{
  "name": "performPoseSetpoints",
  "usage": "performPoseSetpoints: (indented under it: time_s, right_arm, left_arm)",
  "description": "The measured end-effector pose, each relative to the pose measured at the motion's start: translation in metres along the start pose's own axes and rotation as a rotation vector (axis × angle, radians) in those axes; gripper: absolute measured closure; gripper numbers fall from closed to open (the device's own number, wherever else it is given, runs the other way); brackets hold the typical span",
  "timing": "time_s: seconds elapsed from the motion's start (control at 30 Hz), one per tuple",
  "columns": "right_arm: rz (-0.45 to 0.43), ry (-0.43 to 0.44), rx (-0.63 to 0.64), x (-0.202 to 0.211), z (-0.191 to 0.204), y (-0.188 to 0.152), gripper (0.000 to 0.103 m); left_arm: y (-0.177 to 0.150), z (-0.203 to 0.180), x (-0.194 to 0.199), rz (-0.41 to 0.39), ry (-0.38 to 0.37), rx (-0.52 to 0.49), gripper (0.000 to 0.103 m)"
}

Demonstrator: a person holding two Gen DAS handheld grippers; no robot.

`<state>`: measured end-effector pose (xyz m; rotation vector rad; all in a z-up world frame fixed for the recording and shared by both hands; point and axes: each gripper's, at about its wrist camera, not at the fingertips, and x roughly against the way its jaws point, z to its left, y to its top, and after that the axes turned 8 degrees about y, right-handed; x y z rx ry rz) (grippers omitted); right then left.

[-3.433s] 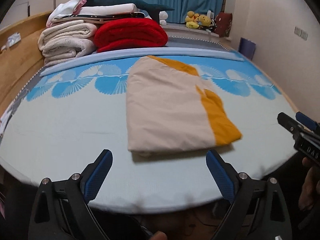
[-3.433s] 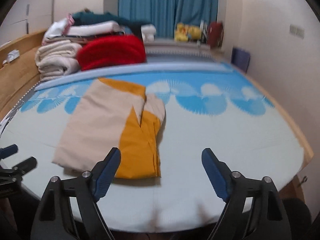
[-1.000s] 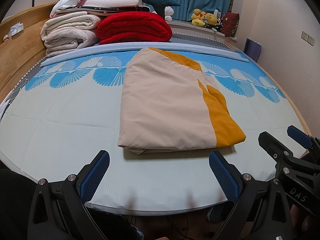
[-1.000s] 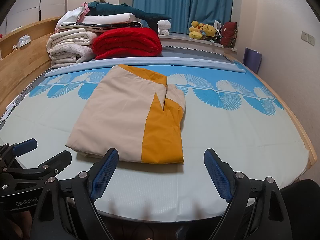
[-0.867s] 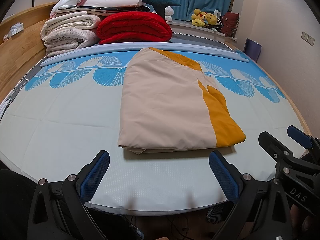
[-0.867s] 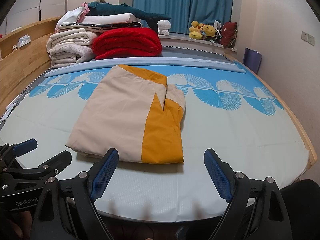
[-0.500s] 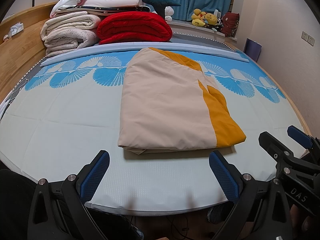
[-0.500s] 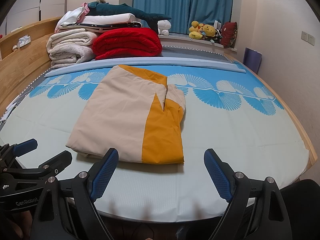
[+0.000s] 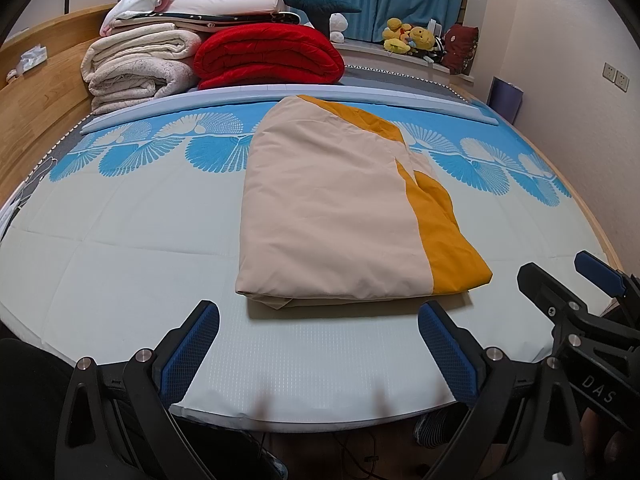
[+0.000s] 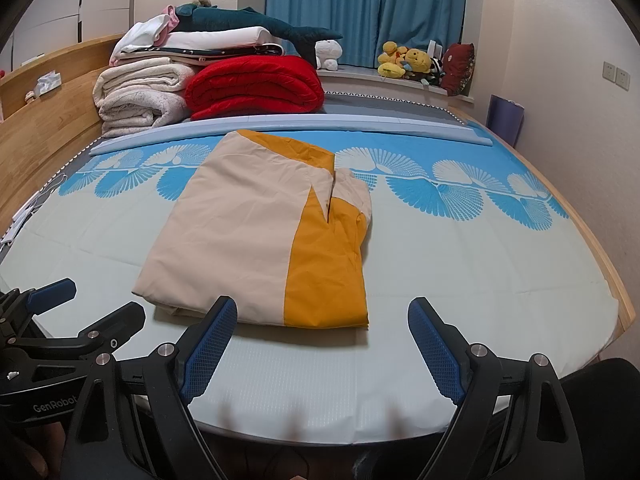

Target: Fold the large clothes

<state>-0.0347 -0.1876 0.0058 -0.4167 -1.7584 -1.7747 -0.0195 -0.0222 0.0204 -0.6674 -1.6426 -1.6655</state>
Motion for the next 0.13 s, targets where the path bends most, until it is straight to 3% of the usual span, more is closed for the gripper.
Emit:
performPoseSetpoints:
  time_s: [0.13]
  right_arm:
    - [0.000,-0.001,0.000,0.0002,0.0001,0.0000,0.016]
  left_arm:
    - [0.0015,-0.0008,-0.0005,-0.005,-0.005,-0.002,0.004]
